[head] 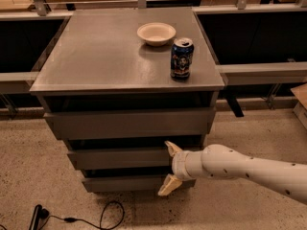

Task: Open middle drawer

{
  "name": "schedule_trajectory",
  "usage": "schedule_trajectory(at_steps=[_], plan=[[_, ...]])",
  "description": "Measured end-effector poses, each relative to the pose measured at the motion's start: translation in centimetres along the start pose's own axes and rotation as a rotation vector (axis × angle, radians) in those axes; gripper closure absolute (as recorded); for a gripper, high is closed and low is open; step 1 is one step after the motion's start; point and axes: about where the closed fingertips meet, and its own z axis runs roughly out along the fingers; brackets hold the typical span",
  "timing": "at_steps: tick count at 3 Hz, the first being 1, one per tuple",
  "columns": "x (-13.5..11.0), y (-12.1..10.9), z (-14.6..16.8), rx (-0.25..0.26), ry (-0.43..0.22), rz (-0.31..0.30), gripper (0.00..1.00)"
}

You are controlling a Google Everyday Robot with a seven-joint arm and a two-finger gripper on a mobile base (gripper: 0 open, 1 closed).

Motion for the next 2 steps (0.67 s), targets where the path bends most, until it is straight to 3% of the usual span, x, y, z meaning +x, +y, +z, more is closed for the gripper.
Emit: schedule_trajectory(at_steps=[1, 2], plan=[[1.1, -1.9, 1.3, -0.014, 0.041, -0.106, 0.0], [2.2, -2.8, 2.6, -0.057, 0.04, -0.166, 0.0]])
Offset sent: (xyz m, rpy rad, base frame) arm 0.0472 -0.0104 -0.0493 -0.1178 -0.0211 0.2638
